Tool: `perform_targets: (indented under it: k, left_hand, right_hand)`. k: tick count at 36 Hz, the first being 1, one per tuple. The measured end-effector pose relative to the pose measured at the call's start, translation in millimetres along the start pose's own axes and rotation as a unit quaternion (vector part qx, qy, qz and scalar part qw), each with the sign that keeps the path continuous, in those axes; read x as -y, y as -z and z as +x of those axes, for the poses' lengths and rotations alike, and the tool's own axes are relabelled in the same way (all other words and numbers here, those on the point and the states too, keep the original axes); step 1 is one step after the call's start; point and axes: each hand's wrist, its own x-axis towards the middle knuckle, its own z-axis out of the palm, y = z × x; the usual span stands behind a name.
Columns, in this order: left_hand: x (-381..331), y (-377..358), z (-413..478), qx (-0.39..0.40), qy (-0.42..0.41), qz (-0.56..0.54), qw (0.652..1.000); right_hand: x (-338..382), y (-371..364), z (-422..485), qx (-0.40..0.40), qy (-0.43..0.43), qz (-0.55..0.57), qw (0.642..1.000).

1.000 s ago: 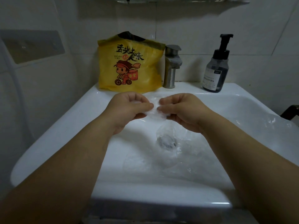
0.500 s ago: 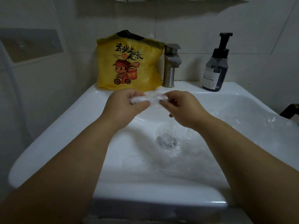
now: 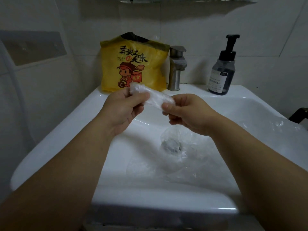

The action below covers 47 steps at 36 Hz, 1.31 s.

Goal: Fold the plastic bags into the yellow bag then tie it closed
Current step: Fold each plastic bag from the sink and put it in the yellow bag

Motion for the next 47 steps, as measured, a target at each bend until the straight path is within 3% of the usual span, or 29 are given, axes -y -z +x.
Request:
perform_targets:
  k: [6,11,17,24,32,39,47]
  left_hand:
    - [1.9,-4.0,2.6,0.031,0.012,-0.112,0.993]
    - [18.7,-19.6,-6.7,0.146,0.092,0.059,0.983]
    - [17.6,-20.6,-3.5,0.116,0.069,0.072,0.988]
    - [9.3,-13.2,2.8,0.032,0.037,-0.003,0.999]
    - [11.8,1.2,4.9,-0.053,-0.027,0.093,0.994]
    - [9.0,10.8,-2.4,0.067,-0.038,0.250,0.965]
    - [-3.6,7.1,-7.8,0.115,0.043,0.102,0.987]
  right_hand:
    - [2.2,-12.8,-0.2,0.020,-0.038,0.044,0.998]
    - [-1.1,-29.9,-1.6,0.049,-0.037,0.071,0.996]
    - [-1.6,-30.5,-1.2,0.052,-0.039,0.049,0.997]
    - [2.6,-17.7,-0.4,0.062,-0.089,0.056,0.992]
    - [-1.3,-11.2,2.9,0.023,-0.098,0.100,0.990]
    - [-1.0,2.0,1.1,-0.015,-0.080,0.118,0.990]
    - [5.4,13.4,-1.6,-0.007,-0.075,0.188,0.979]
